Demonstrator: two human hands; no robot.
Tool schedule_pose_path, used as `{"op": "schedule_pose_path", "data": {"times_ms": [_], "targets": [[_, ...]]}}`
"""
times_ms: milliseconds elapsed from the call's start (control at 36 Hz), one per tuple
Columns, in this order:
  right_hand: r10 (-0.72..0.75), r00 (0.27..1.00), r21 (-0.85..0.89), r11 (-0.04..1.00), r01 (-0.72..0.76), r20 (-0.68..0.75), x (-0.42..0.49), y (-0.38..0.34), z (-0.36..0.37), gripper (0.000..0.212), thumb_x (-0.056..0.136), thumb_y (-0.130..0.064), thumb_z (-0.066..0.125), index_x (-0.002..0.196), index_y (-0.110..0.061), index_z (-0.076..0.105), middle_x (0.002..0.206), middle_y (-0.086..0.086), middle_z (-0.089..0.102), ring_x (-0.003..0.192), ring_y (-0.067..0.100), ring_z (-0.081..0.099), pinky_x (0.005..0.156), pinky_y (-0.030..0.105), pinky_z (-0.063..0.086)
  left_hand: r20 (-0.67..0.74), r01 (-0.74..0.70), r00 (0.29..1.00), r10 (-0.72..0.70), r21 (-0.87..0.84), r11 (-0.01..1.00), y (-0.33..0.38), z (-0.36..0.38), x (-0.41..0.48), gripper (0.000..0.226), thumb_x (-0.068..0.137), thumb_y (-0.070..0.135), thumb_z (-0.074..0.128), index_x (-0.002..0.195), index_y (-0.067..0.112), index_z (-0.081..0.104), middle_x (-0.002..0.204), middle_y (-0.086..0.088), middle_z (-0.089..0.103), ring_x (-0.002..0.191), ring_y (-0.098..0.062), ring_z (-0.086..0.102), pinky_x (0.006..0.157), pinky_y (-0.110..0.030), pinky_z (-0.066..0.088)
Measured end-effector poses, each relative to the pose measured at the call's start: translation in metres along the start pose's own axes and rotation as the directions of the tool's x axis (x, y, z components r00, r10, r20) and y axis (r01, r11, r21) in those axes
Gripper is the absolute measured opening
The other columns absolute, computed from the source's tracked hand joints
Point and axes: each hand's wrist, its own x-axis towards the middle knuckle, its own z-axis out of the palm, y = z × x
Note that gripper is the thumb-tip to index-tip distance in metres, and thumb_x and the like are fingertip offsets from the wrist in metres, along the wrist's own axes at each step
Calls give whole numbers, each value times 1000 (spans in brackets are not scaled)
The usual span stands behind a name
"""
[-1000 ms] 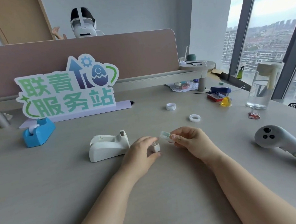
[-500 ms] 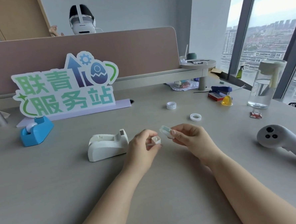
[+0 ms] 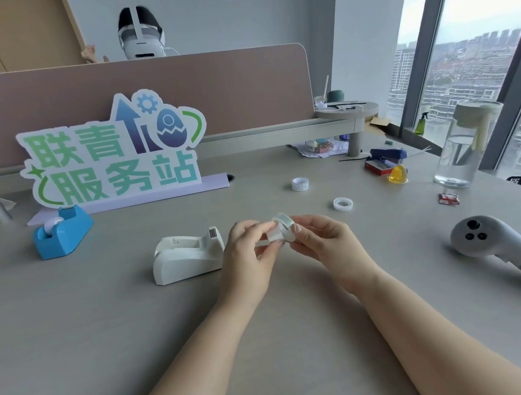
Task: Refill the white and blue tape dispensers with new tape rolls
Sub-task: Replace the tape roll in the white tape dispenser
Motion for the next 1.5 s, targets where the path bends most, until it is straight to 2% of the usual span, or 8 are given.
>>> {"op": "schedule_pose_path", "data": {"times_ms": [167,361,444,556,861,1083,1361,1500], "targets": [[30,1000,6,1000,-30,10,-1,-2,3,26,90,-22,60,114,-16,68,109,10,72,107,20,66,93,30,52,-30,-7,1000,6,-23,1000,1,1,0,27,81,4,67,104,18,64,104,-1,60,90,-9,65,84,-23,53],[2,1000,9,1000,-2,23,-3,-3,6,19,91,-20,58,102,-20,73,107,12,71,106,20,65,88,24,54,-70,-11,998,11,-9,1000,0,4,1,17,79,4,70,94,11,70,94,-4,62,82,-13,68,79,-19,54],[5,1000,25,1000,-5,15,-2,-2,7,21,91,-20,57,107,-17,72,106,10,72,106,18,66,89,24,54,-101,-2,995,-1,-25,1000,3,4,1,16,78,6,72,92,12,71,93,-5,63,78,-11,68,77,-16,53],[5,1000,59,998,-5,-1,-2,-2,9,25,93,-17,55,113,-12,69,106,10,73,105,18,67,88,23,54,-136,0,991,-4,-28,1000,5,4,2,16,77,8,74,91,13,71,91,-3,63,76,-10,68,77,-19,54],[-3,1000,82,997,3,-2,-3,-3,11,25,93,-17,55,114,-13,69,108,8,73,105,17,66,90,24,53,-184,6,983,-7,-6,1000,8,5,1,16,75,9,75,89,16,72,88,-2,64,75,-9,68,77,-26,56],[-14,1000,75,997,15,-18,-4,-3,12,25,94,-16,55,114,-10,68,107,11,72,102,16,67,90,25,53,-184,44,981,-56,-68,997,7,6,2,15,75,10,76,87,17,72,88,-4,68,76,-11,69,76,-29,57],[-35,999,45,998,34,8,-4,-1,8,21,92,-14,56,107,-13,71,96,5,75,95,10,68,85,20,54,-122,97,986,-112,-127,987,5,7,0,14,75,10,76,89,12,74,88,-5,66,78,-11,69,78,-23,56],[-42,999,-31,999,42,7,-5,0,8,20,91,-17,57,105,-17,71,102,16,72,97,14,65,91,25,53,-119,104,986,-118,-121,987,6,8,-1,13,74,9,76,87,12,75,87,-5,66,77,-11,69,77,-22,56]]}}
